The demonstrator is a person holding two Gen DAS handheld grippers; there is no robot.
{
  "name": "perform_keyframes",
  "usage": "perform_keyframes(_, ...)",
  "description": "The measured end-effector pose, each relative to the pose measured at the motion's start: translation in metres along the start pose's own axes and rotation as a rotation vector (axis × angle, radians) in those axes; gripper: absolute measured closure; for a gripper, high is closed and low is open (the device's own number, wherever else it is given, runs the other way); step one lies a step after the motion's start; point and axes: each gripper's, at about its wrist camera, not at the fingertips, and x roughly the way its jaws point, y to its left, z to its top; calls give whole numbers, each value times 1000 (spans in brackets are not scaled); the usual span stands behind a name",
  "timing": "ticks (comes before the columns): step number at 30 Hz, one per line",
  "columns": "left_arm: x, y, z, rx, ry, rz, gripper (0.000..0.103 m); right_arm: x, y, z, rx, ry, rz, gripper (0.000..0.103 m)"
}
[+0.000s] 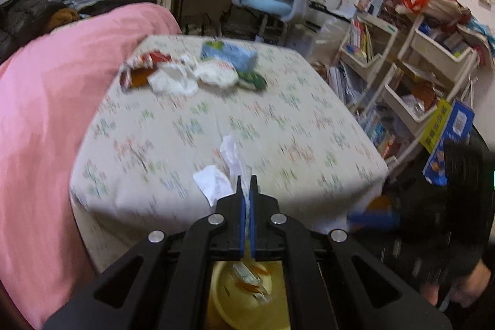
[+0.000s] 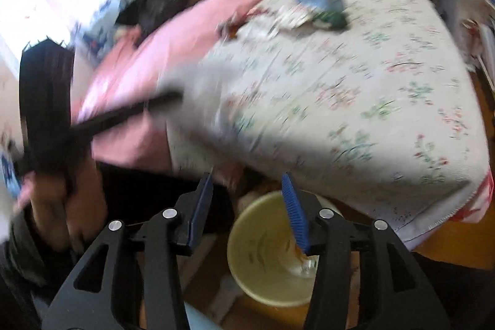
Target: Collect trash
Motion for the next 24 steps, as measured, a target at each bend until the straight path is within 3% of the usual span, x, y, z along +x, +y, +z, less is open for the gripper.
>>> perform_keyframes(5,3,-23,-31,46,95,-44,100,-14,-9,7,41,-94,-39,51)
perform_keyframes(8,13,-36,-48,80,205,-82,99,-21,-12,10,56,-139,-61,47)
perform_keyframes(10,20,-41,-54,106,253,-56,77,-24,-14,11,62,-154,-73,46)
perform_keyframes(11,20,-42,-55,117,252,-31,48,-25,-15,11,65,-160,-83,46)
perform_keyframes(12,16,-44,-53,131,220,3,41,-26,-17,10,67,-166,-91,46)
perform_keyframes(15,8,-41,-48,119,163,-7,38,-26,-19,12,72,-172,-104,44)
perform_keyframes(22,-3,-25,-39,29,50,62,32,-23,-22,13,75,-171,-121,43)
perform_keyframes(24,-8,-20,-37,3,10,92,26,-22,-20,12,68,-171,-126,43)
